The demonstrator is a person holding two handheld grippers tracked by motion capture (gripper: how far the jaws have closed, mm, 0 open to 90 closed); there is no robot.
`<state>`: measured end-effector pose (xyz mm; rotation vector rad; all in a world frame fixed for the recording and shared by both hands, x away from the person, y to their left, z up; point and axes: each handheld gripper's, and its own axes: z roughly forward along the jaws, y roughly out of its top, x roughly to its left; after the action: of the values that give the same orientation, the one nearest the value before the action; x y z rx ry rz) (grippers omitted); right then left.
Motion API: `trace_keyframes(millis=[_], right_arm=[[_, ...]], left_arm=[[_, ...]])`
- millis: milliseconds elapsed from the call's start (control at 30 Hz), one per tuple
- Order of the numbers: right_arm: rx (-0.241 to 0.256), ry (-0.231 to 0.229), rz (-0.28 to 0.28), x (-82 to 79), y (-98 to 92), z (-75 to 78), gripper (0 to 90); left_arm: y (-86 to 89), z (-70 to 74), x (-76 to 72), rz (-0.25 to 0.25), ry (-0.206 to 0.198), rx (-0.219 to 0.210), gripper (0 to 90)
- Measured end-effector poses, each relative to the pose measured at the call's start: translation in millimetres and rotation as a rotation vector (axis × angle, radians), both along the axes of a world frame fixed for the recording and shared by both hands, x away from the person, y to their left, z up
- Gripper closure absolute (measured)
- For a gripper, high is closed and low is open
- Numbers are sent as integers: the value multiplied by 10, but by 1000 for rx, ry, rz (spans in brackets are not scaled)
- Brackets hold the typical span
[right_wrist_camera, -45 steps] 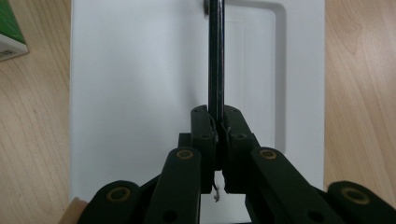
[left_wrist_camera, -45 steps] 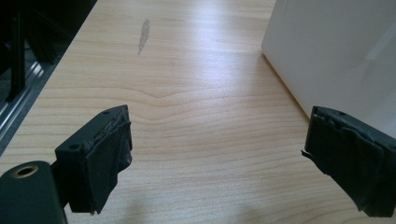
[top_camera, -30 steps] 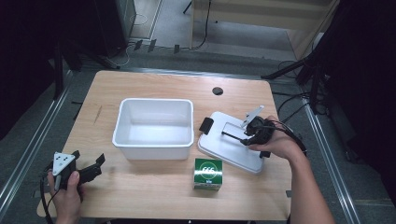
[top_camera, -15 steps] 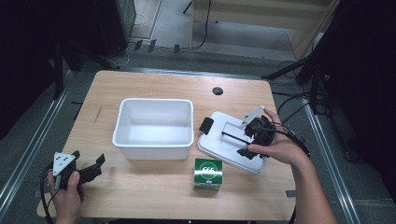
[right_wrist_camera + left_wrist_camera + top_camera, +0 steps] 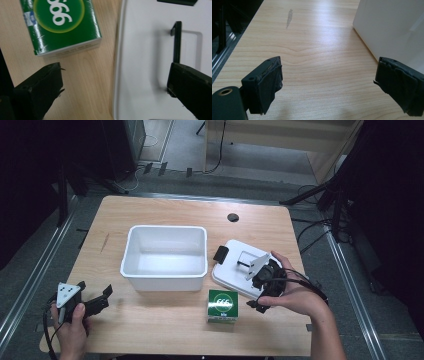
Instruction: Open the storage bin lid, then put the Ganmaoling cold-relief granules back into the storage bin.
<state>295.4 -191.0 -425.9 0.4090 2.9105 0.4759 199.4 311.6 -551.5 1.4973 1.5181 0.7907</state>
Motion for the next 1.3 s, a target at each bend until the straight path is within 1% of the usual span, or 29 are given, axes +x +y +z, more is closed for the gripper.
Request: trace_keyframes(millis=[200,367,467,533,600,667,700,833,867,1000,1100,1133,1300], right_arm=[[9,-4,37,-133,122,-36,1],[3,-2,68,-197,215,-48,0],[-6,2,99,-230,297,-78,0],[-17,-5,115,-240,351,-109,0],[-25,0,133,-248,403,-136,0],[-31,0,137,-256,453,-151,1],[-30,-4,152,-258,479,-156,0],[-36,-3,178,-282,565,-144,1],[-39,-6,184,-272,576,-147,0],[-53,11,198,-264,603,-179,1],[-65,24,220,-275,624,-228,1],[-66,22,226,-271,629,-243,1],[-65,31,226,-247,627,-292,3]], left_arm=[[-3,0,-2,0,0,2,80],[0,1,0,0,2,1,80],[-3,1,2,-2,3,6,80],[-5,1,5,-4,4,6,80],[-5,2,5,-2,4,8,80],[-6,1,6,-5,4,8,80],[-6,1,7,-7,3,9,80],[-7,3,7,-10,6,12,80],[-7,3,7,-11,7,13,80],[-4,3,10,-13,9,11,80],[-4,2,12,-12,7,11,80],[-4,1,12,-13,7,12,80],[-8,2,10,-17,4,18,80]])
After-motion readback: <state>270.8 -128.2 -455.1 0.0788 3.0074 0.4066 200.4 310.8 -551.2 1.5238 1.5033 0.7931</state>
